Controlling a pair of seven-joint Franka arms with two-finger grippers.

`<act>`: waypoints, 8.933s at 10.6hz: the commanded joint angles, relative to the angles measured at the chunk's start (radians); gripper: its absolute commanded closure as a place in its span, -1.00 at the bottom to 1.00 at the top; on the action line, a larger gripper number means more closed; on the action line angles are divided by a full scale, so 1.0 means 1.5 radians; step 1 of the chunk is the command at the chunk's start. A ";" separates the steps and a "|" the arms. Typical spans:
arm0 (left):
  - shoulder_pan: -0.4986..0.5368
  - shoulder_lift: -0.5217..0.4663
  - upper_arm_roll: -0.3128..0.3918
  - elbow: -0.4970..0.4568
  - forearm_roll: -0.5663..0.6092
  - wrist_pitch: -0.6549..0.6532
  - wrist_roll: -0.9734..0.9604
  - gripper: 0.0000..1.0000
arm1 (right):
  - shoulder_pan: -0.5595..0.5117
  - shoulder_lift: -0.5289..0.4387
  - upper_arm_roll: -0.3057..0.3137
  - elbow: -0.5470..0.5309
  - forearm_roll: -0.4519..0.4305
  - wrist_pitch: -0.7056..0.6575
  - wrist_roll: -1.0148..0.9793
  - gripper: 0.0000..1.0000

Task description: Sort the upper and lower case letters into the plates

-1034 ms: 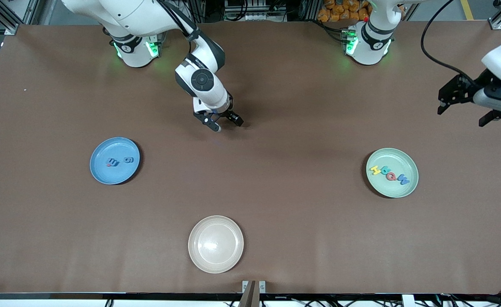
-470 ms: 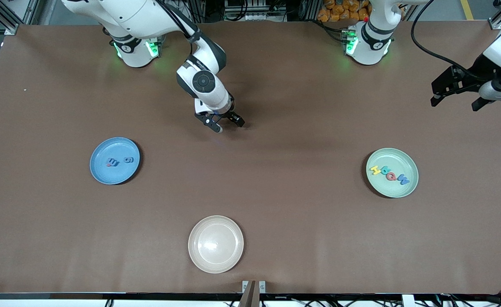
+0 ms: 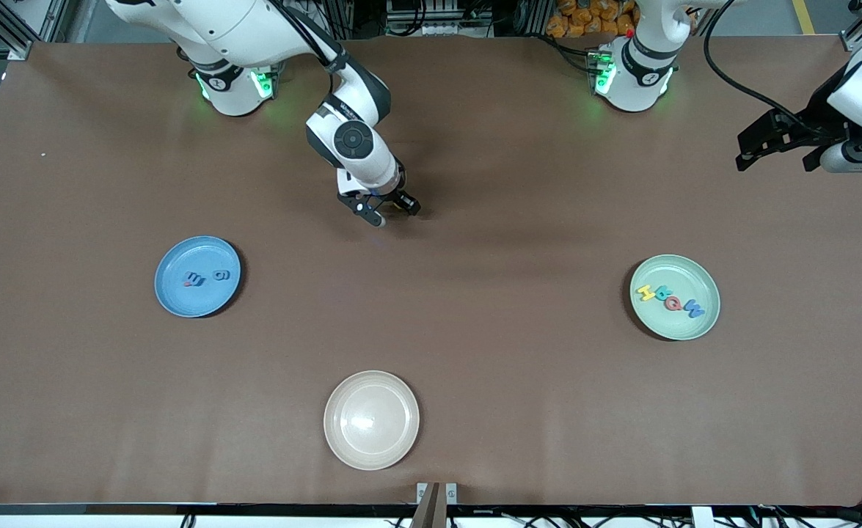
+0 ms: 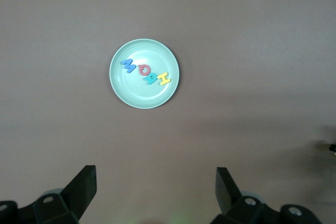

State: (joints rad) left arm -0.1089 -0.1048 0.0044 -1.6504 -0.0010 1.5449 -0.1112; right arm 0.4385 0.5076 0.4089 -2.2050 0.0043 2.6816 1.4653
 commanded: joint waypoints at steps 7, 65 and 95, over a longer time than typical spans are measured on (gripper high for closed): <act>-0.004 0.006 0.003 0.028 0.032 -0.022 -0.009 -1.00 | -0.005 0.005 0.005 0.009 -0.016 -0.001 0.011 1.00; -0.011 0.022 -0.005 0.045 0.000 -0.003 -0.012 -1.00 | -0.279 -0.210 -0.311 0.598 0.014 -0.791 -0.839 -1.00; -0.008 0.018 -0.010 0.043 -0.013 -0.004 -0.015 -1.00 | -0.238 -0.247 -0.302 0.519 0.014 -0.780 -0.841 -1.00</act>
State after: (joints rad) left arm -0.1279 -0.0707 -0.0054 -1.5925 0.0046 1.5442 -0.1156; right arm 0.0743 0.1614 -0.0369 -1.3992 0.0177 1.4995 0.2115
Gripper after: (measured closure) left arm 0.000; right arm 0.000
